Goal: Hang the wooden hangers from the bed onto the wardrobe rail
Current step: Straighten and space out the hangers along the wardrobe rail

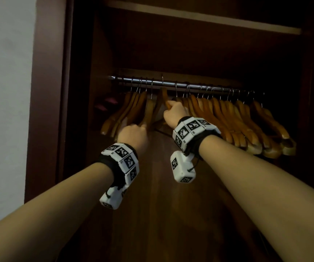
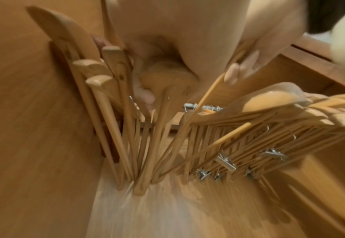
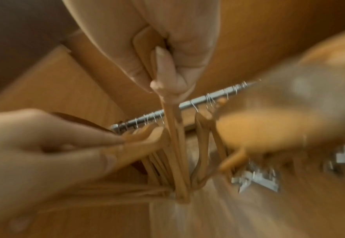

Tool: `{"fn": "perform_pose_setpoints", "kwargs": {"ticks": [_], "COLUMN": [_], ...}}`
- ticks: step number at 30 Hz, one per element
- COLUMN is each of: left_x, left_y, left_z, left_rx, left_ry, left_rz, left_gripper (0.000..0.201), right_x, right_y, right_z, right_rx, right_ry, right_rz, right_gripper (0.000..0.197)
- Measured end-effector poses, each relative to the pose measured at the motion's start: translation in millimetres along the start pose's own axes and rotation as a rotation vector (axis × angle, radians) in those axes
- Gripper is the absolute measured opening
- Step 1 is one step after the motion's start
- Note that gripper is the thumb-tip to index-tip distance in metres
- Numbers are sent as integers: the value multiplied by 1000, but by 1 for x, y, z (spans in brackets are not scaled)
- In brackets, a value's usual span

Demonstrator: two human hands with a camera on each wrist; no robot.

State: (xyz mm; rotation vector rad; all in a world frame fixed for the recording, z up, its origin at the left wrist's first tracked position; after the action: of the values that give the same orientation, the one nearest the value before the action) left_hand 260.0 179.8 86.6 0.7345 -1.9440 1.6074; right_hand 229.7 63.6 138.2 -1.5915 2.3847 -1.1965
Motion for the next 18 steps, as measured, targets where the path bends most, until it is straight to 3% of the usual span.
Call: {"fn": "perform_pose_setpoints", "kwargs": {"ticks": [15, 18], "left_x": [6, 13], "left_y": [0, -6], "left_z": [9, 8], "left_rx": [-22, 14], "left_ry": [25, 84], "left_rz": [85, 92], "left_gripper": [41, 42], "right_x": [-42, -12], "right_y": [7, 7], "right_z": [23, 6], "right_rx": [-14, 117], "right_ry": [122, 223], "right_rz": [-111, 39], "right_gripper": [49, 47]}}
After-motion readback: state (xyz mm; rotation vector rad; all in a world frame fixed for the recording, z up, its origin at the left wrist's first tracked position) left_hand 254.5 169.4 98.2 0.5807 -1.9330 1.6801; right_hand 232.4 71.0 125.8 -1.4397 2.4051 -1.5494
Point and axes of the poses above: each hand's wrist, its own y-axis away from the middle knuckle, its own x-axis out of the back of the hand, z = x × y, the point moved 10 cm from there along -y, towards the middle knuckle, and after that the axes turned 9 degrees about -y, right-handed, at the moved point
